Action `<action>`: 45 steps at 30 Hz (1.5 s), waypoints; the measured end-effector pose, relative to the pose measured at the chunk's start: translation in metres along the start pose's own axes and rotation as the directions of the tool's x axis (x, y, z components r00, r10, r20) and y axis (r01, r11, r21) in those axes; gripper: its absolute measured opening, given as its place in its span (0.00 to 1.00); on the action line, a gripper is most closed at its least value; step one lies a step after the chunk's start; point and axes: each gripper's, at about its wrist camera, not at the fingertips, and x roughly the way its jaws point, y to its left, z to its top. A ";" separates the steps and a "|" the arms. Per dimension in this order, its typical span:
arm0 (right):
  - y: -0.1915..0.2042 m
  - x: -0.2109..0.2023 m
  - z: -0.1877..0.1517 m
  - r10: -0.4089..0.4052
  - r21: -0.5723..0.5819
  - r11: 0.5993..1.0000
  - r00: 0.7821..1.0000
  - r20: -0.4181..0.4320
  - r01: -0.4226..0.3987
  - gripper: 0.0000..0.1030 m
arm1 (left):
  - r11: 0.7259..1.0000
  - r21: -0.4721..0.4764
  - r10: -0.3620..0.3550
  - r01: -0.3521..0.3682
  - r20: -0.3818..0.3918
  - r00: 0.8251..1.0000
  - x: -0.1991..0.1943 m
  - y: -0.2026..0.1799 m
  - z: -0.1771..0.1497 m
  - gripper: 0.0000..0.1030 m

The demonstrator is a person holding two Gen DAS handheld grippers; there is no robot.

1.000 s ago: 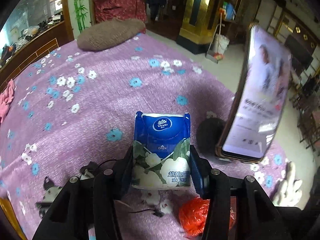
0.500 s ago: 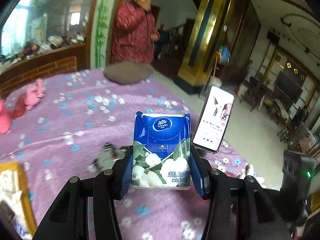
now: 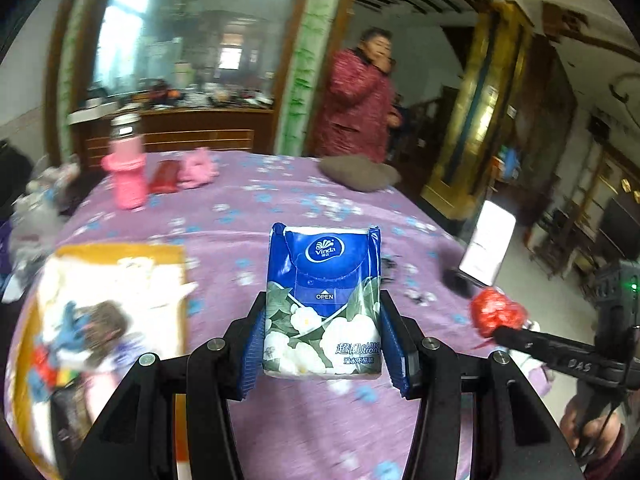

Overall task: Organize soft objects
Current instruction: 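Carry the tissue pack and red bag over the box with both grippers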

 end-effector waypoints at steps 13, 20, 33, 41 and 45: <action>0.074 0.025 -0.007 0.066 -0.162 0.984 0.995 -0.071 -0.076 0.26 | 0.962 -0.151 0.232 -0.226 0.021 0.973 -0.076 0.072 -0.060 0.48; 0.119 0.057 -0.008 0.139 -0.231 0.958 0.979 -0.149 -0.171 0.27 | 0.935 -0.214 0.289 -0.283 -0.002 0.957 -0.093 0.095 -0.078 0.48; 0.234 0.130 -0.043 0.213 -0.390 0.847 0.902 -0.375 -0.362 0.27 | 0.864 -0.301 0.394 -0.403 -0.093 0.915 -0.081 0.141 -0.075 0.48; 0.260 0.169 -0.042 0.115 -0.444 0.848 0.917 -0.382 -0.291 0.27 | 0.880 -0.249 0.380 -0.404 -0.139 0.914 -0.040 0.163 -0.042 0.49; 0.267 0.200 -0.028 0.066 -0.440 0.861 0.914 -0.401 -0.255 0.27 | 0.884 -0.231 0.375 -0.406 -0.166 0.912 -0.015 0.173 -0.033 0.49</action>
